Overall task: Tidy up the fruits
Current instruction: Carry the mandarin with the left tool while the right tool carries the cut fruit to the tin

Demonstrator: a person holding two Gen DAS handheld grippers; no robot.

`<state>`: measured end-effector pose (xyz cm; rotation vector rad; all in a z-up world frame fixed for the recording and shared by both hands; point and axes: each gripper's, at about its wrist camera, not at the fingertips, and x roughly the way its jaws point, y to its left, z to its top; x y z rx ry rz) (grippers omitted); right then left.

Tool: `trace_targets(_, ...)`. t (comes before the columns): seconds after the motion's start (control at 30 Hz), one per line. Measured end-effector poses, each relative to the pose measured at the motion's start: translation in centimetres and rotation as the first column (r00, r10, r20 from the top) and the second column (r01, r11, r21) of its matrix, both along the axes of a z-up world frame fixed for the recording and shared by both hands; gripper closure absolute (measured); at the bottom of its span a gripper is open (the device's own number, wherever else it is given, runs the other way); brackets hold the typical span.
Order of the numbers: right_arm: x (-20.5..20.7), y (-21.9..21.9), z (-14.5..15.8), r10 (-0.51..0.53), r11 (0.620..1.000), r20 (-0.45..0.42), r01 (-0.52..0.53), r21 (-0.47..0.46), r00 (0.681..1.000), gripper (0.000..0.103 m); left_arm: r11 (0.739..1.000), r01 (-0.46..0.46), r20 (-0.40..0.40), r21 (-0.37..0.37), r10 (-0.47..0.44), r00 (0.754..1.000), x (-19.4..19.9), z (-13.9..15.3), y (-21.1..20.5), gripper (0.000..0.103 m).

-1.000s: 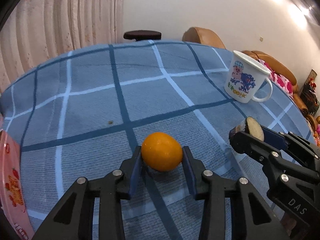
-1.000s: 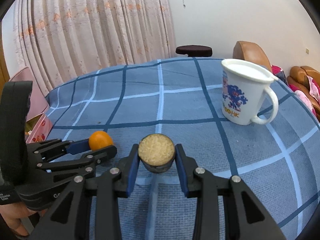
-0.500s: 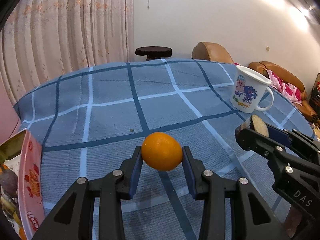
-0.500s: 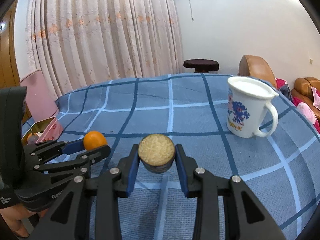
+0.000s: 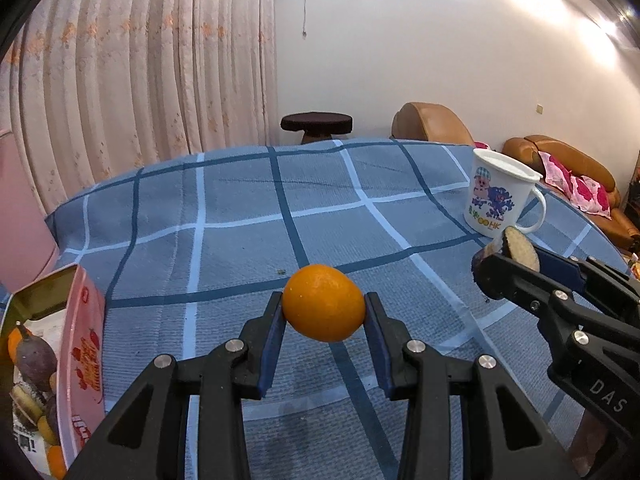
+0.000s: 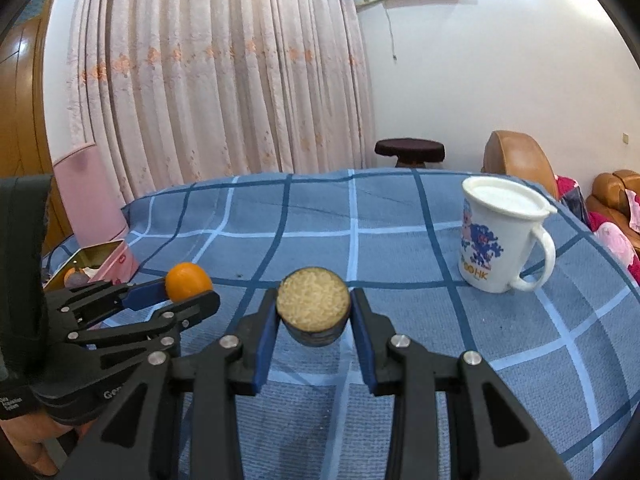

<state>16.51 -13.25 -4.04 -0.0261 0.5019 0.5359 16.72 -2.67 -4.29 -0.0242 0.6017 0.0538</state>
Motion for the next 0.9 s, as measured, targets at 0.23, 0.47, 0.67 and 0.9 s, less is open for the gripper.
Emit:
trace_targets(0.23, -1.1, 0.6, 0.4, 0.015, 1.0, 0.051, -0.015, -0.003, 0.999, 0.065, 1.0, -0.014, 0.024, 0.024, 0.013, 1.0, -0.7, 0.2, 0.0, 0.062)
trace_targets(0.47, -1.6, 0.7, 0.4, 0.018, 1.0, 0.073, -0.018, -0.005, 0.997, 0.065, 0.999, -0.03, 0.046, 0.032, 0.029, 0.999, -1.2, 0.4, 0.3, 0.062)
trace_targets(0.67, -1.9, 0.9, 0.5, 0.028, 1.0, 0.086, -0.027, -0.006, 0.996, 0.065, 0.998, -0.043, 0.059, 0.045, 0.041, 0.997, -1.7, 0.5, 0.4, 0.062)
trace_targets(0.9, -2.0, 2.5, 0.6, 0.074, 0.997, 0.076, -0.073, -0.017, 0.994, 0.065, 0.997, -0.046, 0.067, 0.058, 0.042, 0.997, -2.7, 0.9, 0.9, 0.062)
